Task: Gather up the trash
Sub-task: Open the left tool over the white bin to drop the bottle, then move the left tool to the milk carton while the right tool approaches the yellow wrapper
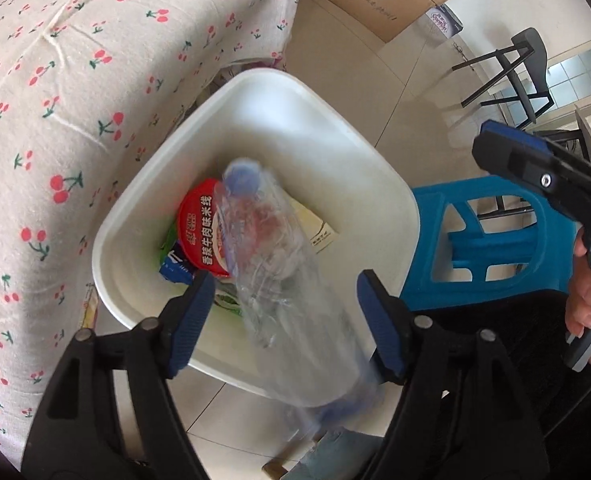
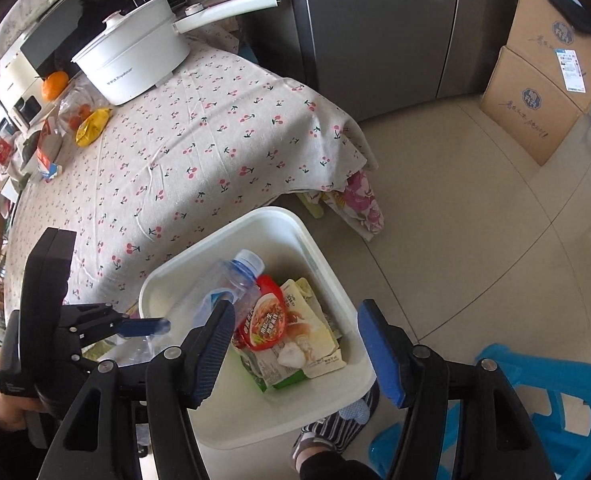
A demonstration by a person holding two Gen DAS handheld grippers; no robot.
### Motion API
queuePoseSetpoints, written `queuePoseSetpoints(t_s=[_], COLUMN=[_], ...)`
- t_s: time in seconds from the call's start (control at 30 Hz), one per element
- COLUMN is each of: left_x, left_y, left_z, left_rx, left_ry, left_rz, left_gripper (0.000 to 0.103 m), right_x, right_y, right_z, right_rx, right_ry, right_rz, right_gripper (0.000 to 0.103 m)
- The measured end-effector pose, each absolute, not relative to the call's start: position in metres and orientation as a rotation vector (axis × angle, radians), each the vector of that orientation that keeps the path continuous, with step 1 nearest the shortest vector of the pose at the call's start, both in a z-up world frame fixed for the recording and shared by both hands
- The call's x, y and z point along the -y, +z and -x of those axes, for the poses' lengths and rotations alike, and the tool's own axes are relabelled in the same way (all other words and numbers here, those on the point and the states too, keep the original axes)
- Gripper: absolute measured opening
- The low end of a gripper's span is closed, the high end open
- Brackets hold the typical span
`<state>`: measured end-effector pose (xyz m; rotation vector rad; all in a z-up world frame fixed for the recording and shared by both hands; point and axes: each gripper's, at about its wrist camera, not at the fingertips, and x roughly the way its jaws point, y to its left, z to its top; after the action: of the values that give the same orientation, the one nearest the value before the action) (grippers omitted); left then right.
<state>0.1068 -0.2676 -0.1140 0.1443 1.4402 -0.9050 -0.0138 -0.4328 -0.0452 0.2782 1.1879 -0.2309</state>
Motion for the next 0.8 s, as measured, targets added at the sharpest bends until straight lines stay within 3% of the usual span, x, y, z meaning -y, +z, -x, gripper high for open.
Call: queuePoseSetpoints(t_s=[0.47, 0.8], left_x=[0.203, 0.124], left_y=[-0.084, -0.063], left_z=[-0.124, -0.137], left_rx=[-1.331, -1.238], left_ry=[-0.726, -0.493], left_rz=[-0.114, -0.073], left_gripper=[0.085, 0.094], right_x=[0.435, 0.385], right_y=[-0.041, -0.03], right_z=[0.006, -0.029], right_rx=[-1.179, -1.157], right_ry=[-0.246, -0.178], right_rz=[-0.29, -0.239], right_gripper=[0.067, 0.075])
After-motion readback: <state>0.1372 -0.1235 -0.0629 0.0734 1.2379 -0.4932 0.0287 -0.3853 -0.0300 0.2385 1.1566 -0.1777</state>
